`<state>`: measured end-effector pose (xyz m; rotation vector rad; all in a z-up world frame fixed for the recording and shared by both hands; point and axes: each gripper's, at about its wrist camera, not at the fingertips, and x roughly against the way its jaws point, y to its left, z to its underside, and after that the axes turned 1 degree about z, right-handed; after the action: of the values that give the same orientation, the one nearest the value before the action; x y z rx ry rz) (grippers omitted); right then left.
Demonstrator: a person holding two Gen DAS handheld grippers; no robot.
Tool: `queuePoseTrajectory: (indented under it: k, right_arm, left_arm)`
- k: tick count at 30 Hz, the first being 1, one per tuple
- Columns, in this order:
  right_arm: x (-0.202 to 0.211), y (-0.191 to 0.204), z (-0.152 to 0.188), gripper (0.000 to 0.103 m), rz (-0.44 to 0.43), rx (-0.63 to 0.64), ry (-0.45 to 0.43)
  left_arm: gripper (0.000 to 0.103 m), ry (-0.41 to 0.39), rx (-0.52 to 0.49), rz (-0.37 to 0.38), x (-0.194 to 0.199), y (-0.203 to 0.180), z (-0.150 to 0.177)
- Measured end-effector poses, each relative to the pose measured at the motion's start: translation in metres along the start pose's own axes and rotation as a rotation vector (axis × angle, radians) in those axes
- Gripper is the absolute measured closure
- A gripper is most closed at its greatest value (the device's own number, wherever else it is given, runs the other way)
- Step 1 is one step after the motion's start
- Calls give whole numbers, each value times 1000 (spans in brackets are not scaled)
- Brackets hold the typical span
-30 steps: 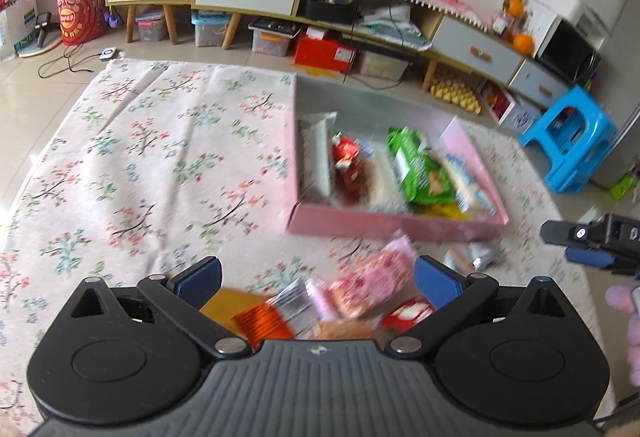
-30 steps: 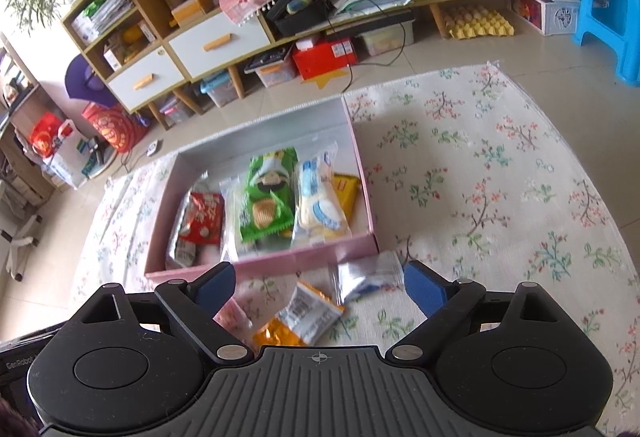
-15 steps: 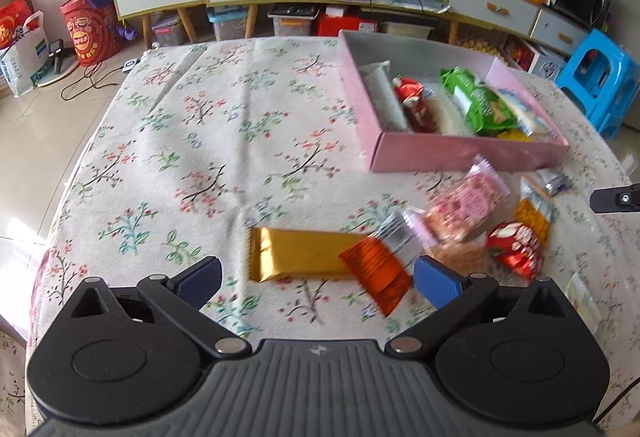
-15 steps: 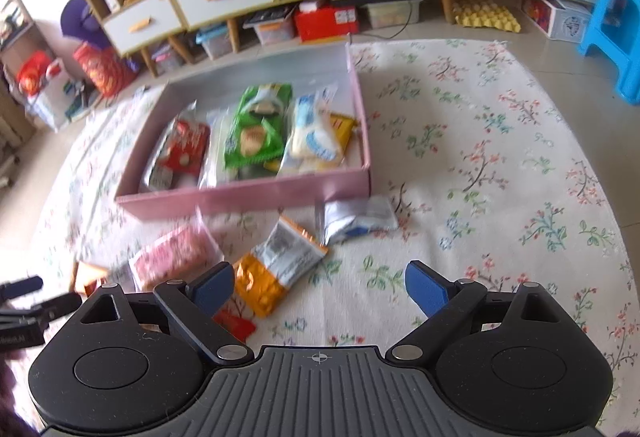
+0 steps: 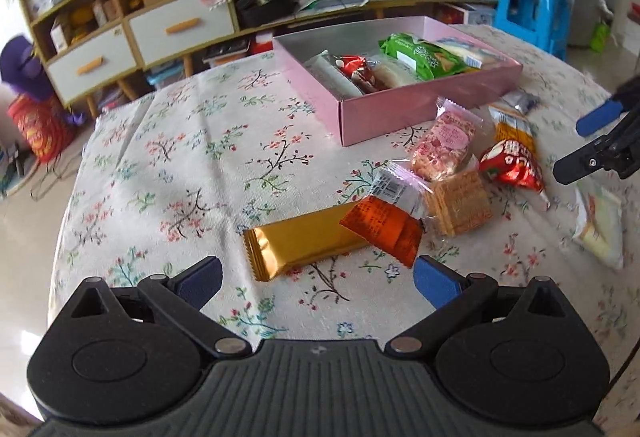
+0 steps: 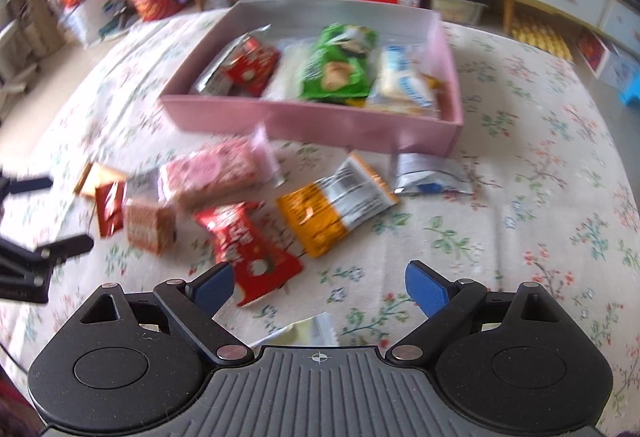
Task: Organize snacks
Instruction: 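Move both open tools back over the remaining snack pile, then grasp the gold bar with the left tool while the right tool grasps the red packet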
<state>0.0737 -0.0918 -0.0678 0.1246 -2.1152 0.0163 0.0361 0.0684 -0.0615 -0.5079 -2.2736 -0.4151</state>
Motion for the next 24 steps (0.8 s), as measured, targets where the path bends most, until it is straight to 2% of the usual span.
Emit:
queuePoseTrajectory:
  k: [3, 7, 10, 16, 19, 24]
  right_arm:
    - [-5, 14, 4, 9, -18, 74, -12]
    - [-11, 28, 10, 9, -57, 154, -49]
    - [-14, 36, 14, 9, -75, 227, -107]
    - [-26, 42, 15, 9, -81, 299, -150]
    - [-28, 40, 14, 9, -90, 284, -162]
    - [-30, 32, 10, 10, -52, 256, -179]
  left_arm:
    - [3, 3, -47, -11, -6, 5, -1]
    - [14, 8, -112, -9, -19, 13, -2]
    - [15, -10, -143, 9, -25, 16, -4]
    - [16, -7, -129, 53, -34, 20, -11]
    - [25, -6, -106, 79, -36, 22, -12]
    - [37, 10, -67, 100, -35, 24, -13]
